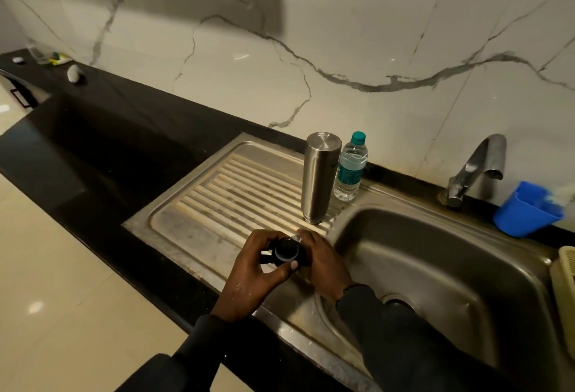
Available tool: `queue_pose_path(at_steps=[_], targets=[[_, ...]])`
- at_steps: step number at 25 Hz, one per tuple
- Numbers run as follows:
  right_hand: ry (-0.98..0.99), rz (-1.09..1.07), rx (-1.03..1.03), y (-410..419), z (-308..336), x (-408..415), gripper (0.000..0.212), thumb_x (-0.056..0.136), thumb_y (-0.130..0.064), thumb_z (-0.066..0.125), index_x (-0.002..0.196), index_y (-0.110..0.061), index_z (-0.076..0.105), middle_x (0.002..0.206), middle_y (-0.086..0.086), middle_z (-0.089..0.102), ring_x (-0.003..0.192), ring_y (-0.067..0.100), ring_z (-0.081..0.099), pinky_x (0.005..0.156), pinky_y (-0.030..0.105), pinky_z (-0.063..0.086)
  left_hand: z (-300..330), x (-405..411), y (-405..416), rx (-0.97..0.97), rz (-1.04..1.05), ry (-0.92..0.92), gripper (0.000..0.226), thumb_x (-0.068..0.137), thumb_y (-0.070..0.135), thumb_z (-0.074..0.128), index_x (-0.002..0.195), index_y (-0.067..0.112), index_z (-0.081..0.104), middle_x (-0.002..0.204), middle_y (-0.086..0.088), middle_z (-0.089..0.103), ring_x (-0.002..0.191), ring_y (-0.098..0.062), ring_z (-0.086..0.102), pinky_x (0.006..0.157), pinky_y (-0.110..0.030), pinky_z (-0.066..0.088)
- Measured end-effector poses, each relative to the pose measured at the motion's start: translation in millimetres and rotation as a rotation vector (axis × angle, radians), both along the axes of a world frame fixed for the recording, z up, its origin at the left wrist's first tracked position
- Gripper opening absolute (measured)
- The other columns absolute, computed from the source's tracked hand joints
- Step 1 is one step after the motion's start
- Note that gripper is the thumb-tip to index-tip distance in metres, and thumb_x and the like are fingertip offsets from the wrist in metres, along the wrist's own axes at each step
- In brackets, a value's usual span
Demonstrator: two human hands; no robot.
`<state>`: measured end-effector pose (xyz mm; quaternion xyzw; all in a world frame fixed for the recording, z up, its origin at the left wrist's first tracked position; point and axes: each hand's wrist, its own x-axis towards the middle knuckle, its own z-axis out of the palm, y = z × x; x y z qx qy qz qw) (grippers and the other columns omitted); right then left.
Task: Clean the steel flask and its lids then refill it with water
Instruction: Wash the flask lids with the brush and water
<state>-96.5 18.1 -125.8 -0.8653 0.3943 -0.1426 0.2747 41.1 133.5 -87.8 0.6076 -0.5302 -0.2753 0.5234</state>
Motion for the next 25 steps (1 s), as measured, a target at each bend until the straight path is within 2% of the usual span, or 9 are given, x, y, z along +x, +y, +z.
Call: queue_pose_path(at_steps=[3,5,7,10,13,16,19,22,25], targets=[[-0.140,-0.034,0.107,0,5,-18,0.054,0.085,-0.034,0.067,0.134,-0.031,0.045,0.131,-0.007,0.048,0.116,0.005,0.051,0.099,0.032,0.047,12,-15,-10,-0.038,-0.026,0.051,0.036,0.082,0.036,0.074,0.114,0.025,0.065,0.114,0.005,0.061,0.109,-0.021,0.061,0.087,-0.031,0.054],[-0.181,-0.083,0.113,-3,2,-37,0.064,0.080,-0.027,0.074,0.136,-0.023,0.044,0.132,-0.002,0.044,0.119,0.012,0.049,0.103,0.036,0.045,22,-27,-18,-0.067,-0.041,0.082,0.036,0.082,0.037,0.072,0.115,0.023,0.066,0.113,0.005,0.062,0.109,-0.022,0.062,0.087,-0.033,0.055],[-0.258,-0.217,0.126,-4,7,-62,0.050,0.084,-0.019,0.070,0.129,-0.020,0.048,0.128,0.003,0.047,0.114,0.014,0.054,0.100,0.037,0.046,29,-39,-27,-0.073,-0.084,0.101,0.035,0.083,0.038,0.071,0.116,0.026,0.066,0.114,0.006,0.062,0.110,-0.023,0.063,0.087,-0.037,0.055],[-0.394,-0.387,0.083,-5,16,-109,0.026,0.090,-0.016,0.065,0.112,-0.026,0.054,0.112,-0.001,0.056,0.097,-0.004,0.056,0.083,0.014,0.046,40,-65,-42,-0.083,-0.198,0.112,0.036,0.086,0.035,0.069,0.120,0.024,0.064,0.118,0.004,0.061,0.116,-0.024,0.060,0.092,-0.035,0.053],[-0.481,-0.507,0.037,-10,35,-152,0.012,0.094,-0.016,0.059,0.101,-0.026,0.059,0.100,-0.007,0.061,0.090,-0.007,0.055,0.074,0.010,0.043,49,-98,-60,-0.096,-0.321,0.080,0.036,0.088,0.028,0.070,0.122,0.021,0.063,0.121,0.006,0.060,0.121,-0.020,0.058,0.100,-0.029,0.048],[-0.522,-0.584,0.007,-16,61,-197,0.013,0.094,-0.013,0.057,0.104,-0.020,0.060,0.099,-0.007,0.063,0.090,-0.006,0.057,0.075,0.004,0.043,59,-139,-78,-0.121,-0.413,0.115,0.037,0.089,0.023,0.071,0.124,0.019,0.062,0.122,0.007,0.063,0.121,-0.014,0.059,0.098,-0.019,0.046],[-0.488,-0.647,-0.142,-31,83,-248,0.013,0.093,-0.013,0.059,0.099,-0.025,0.061,0.095,-0.007,0.066,0.088,0.003,0.061,0.079,0.017,0.048,68,-179,-95,-0.108,-0.500,0.208,0.038,0.092,0.014,0.069,0.128,0.018,0.059,0.126,0.003,0.064,0.122,-0.014,0.059,0.097,-0.021,0.049],[-0.475,-0.671,-0.235,-48,101,-295,0.015,0.091,-0.010,0.061,0.093,-0.025,0.061,0.089,-0.002,0.067,0.082,0.014,0.064,0.076,0.034,0.053,75,-214,-111,-0.052,-0.573,0.328,0.036,0.091,0.016,0.069,0.126,0.020,0.059,0.121,0.001,0.067,0.116,-0.014,0.063,0.093,-0.027,0.053],[-0.506,-0.709,-0.306,-62,124,-327,0.013,0.091,-0.006,0.060,0.092,-0.017,0.064,0.089,0.003,0.067,0.083,0.016,0.063,0.079,0.034,0.051,79,-245,-127,-0.024,-0.560,0.409,0.033,0.089,0.013,0.068,0.121,0.016,0.059,0.115,-0.002,0.069,0.110,-0.019,0.066,0.088,-0.029,0.055]])
